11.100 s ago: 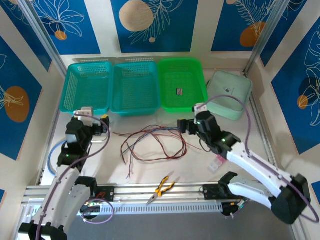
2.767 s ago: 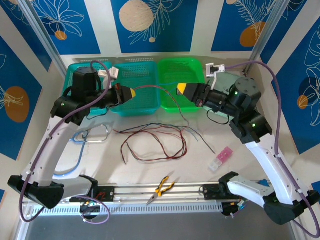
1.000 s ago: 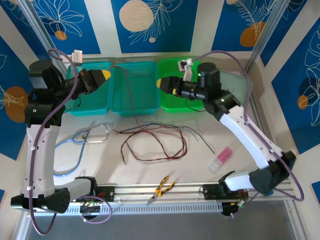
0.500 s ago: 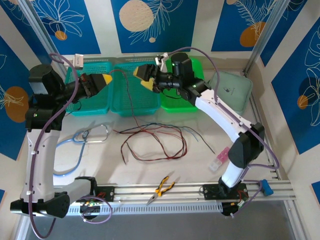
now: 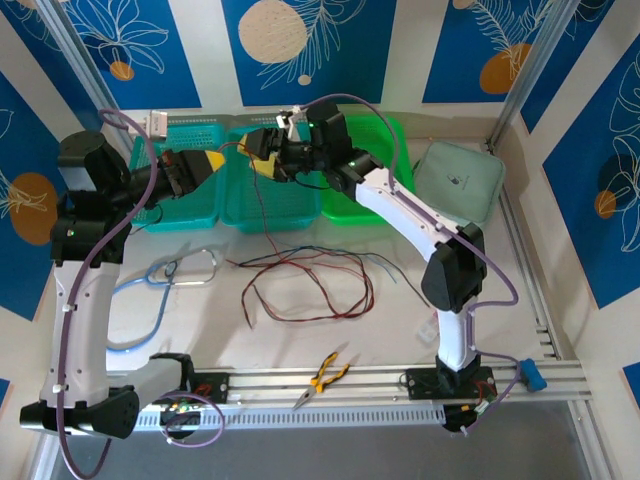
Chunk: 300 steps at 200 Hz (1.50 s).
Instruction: Untangle the cables
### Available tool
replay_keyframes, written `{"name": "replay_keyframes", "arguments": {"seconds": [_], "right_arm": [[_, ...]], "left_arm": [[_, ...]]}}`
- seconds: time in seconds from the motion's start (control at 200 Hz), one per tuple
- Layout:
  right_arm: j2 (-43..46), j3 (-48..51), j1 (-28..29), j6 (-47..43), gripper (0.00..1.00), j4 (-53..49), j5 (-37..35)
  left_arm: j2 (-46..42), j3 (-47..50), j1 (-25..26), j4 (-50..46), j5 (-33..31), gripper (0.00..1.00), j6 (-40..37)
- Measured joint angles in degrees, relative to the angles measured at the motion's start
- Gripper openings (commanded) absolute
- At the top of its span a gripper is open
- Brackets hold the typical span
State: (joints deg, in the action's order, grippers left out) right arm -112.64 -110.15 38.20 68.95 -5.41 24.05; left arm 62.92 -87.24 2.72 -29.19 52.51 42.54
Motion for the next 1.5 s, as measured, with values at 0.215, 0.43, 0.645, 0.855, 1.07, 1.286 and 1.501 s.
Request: {"name": "replay_keyframes", "arguments": {"seconds": [0.215,0.43,0.645,0.855,1.07,1.286,1.501], "right_arm": [[0.3,0.3,0.0,1.0,0.00,1.1,-0.1],[10.0,7.8,-0.8,-3.0,0.00,-2.2,-4.7],[28.0,17.6,-8.3,-7.8,0.00,-5.6,-10.8],[44.2,24.0,-24.1,-11.1,0.00,-10.4,-13.2],[51.5,25.2,-40.1,-13.1,0.00,-15.5,-11.6],[52.1,25.2,-51.4,-13.0,0.00,-17.4,-9.6],[52.1,25.1,-58.8,-12.9,0.00,-18.9,-11.4]], "left_arm": [[-0.5,0.0,0.1,-2.6,-1.4,0.00,-1.1],[0.6,-1.0,0.1,-6.3,-4.2,0.00,-3.1],[1.9,-2.7,-0.9,-7.5,-5.7,0.00,-3.9],[0.9,-0.7,-4.2,-9.0,-6.7,0.00,-3.7],[-1.8,4.2,-7.6,-10.7,-8.6,0.00,-3.4],[-5.9,9.5,-11.6,-12.2,-14.3,0.00,-3.4],[-8.5,10.4,-14.4,-11.9,-20.5,0.00,-2.3]]}}
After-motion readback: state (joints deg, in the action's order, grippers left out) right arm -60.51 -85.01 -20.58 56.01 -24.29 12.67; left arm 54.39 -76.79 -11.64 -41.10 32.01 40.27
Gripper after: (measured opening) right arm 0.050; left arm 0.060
